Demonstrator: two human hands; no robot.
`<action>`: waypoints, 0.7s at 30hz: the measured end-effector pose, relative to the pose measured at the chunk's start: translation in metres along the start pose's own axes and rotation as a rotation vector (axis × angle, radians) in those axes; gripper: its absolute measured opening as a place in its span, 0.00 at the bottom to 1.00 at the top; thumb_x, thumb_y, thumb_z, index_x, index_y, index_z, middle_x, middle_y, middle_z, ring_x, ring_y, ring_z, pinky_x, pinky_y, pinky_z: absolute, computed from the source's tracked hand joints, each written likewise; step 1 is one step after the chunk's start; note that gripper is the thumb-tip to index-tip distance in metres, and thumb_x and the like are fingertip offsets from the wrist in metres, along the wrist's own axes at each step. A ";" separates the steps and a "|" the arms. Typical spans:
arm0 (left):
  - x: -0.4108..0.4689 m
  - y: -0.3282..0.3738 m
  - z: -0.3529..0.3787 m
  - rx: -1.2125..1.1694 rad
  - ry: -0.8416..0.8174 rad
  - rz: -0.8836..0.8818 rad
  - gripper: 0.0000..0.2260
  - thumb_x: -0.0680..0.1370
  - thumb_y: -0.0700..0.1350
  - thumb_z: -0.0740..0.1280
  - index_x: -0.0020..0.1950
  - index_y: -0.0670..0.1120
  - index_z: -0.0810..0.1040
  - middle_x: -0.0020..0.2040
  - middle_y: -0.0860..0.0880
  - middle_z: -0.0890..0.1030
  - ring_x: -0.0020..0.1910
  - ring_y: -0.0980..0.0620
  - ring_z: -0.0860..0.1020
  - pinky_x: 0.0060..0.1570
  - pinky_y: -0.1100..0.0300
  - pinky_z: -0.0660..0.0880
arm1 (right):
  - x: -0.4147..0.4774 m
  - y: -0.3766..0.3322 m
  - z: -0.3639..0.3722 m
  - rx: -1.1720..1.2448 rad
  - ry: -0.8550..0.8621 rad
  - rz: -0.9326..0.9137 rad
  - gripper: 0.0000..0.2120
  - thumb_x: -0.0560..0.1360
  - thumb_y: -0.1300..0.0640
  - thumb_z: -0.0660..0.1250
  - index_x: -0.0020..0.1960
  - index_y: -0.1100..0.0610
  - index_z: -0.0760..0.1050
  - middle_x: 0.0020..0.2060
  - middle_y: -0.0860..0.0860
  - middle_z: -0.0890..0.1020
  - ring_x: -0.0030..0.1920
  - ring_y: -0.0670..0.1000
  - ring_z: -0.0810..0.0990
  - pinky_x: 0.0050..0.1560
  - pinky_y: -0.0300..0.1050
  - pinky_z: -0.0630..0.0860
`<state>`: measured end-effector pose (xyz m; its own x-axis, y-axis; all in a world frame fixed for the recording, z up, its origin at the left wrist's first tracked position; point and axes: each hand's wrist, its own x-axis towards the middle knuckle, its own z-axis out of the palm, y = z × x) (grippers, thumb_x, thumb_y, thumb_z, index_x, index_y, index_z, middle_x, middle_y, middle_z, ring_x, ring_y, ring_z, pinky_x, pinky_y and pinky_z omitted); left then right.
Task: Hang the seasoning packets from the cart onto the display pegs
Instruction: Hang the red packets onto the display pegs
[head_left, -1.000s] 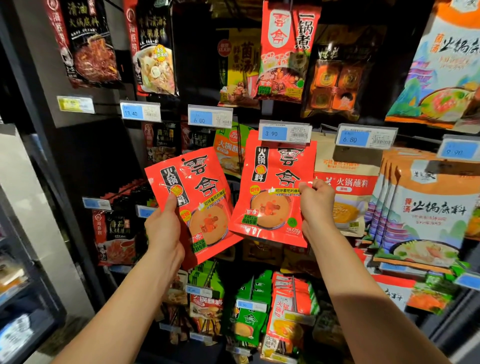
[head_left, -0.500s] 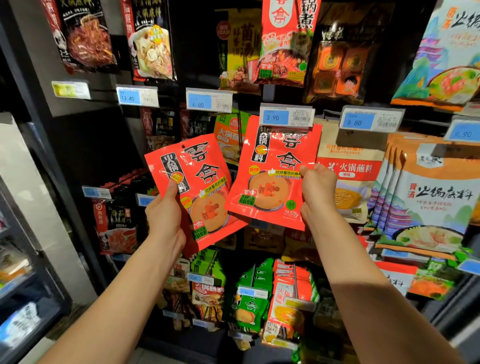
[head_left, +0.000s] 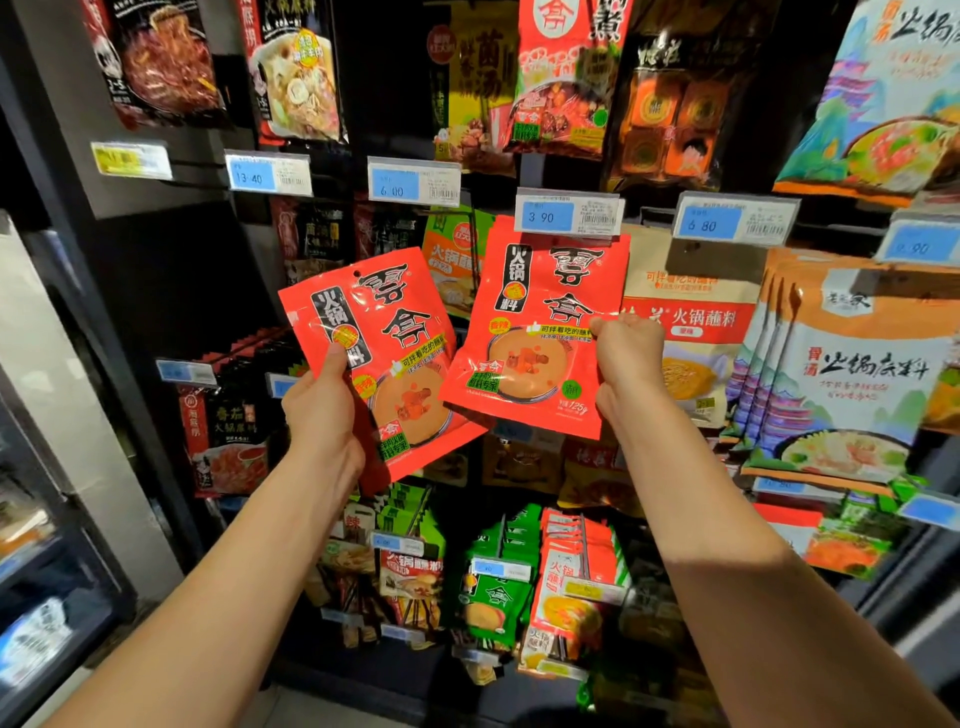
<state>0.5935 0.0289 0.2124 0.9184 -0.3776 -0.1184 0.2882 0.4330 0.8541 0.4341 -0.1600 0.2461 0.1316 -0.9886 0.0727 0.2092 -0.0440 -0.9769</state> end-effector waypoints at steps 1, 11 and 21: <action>-0.001 0.000 0.000 0.000 -0.002 0.001 0.07 0.83 0.49 0.67 0.48 0.47 0.80 0.41 0.53 0.84 0.35 0.56 0.82 0.34 0.61 0.77 | 0.000 0.001 0.000 0.008 0.005 -0.003 0.11 0.81 0.65 0.65 0.42 0.54 0.75 0.38 0.53 0.84 0.43 0.57 0.87 0.50 0.57 0.84; 0.003 0.000 -0.006 0.007 0.001 -0.004 0.08 0.82 0.49 0.68 0.44 0.49 0.78 0.35 0.56 0.82 0.27 0.61 0.80 0.28 0.65 0.74 | 0.009 0.001 0.005 0.009 0.031 -0.035 0.17 0.78 0.68 0.64 0.34 0.54 0.69 0.33 0.54 0.77 0.37 0.55 0.79 0.41 0.50 0.74; 0.009 -0.004 -0.016 -0.011 -0.010 -0.009 0.09 0.82 0.49 0.68 0.43 0.49 0.78 0.38 0.53 0.84 0.35 0.55 0.83 0.39 0.57 0.78 | 0.011 0.001 0.007 -0.009 0.036 0.006 0.12 0.76 0.69 0.63 0.39 0.55 0.71 0.38 0.55 0.80 0.40 0.57 0.82 0.46 0.53 0.81</action>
<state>0.6052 0.0374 0.1999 0.9129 -0.3900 -0.1208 0.2994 0.4384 0.8475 0.4421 -0.1697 0.2470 0.0983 -0.9934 0.0596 0.1999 -0.0389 -0.9791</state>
